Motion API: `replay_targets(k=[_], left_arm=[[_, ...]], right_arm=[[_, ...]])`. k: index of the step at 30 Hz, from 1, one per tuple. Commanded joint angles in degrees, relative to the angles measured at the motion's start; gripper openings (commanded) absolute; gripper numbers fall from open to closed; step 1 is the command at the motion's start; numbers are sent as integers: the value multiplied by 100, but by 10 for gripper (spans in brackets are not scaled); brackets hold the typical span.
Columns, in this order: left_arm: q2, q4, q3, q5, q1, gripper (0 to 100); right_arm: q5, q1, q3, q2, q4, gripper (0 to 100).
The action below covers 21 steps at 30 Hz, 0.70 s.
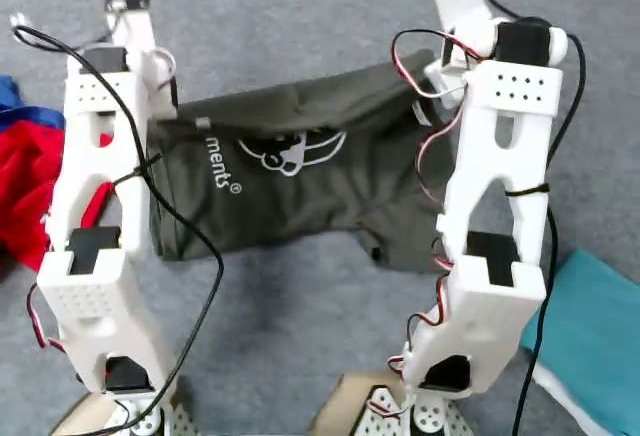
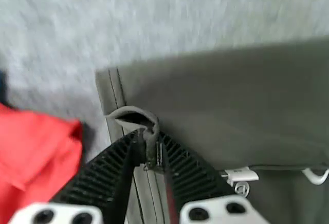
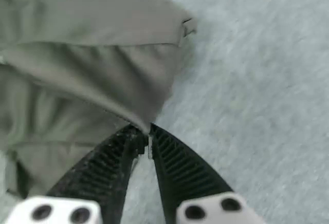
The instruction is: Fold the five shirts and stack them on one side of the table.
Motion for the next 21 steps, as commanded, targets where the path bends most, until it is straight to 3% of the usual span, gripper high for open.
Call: replay_targets(k=[1,6,9,18,21], left_arm=[[-1147,-615,1486,-132,229,18],[-2818,-2207,4149,-273,369,18],[-3380,-2796,5108,-246,281,18],[-3248,-2840,5336,-273,-26,18],[-3037,-3508,5679,-475,0,18]], right_arm=[[62,127,-233,-453,413,5],[220,259,-215,-453,1002,5],[475,365,-110,-690,1064,5],[905,558,2791,-2299,360,5],[1020,646,4040,-2958,-176,5]])
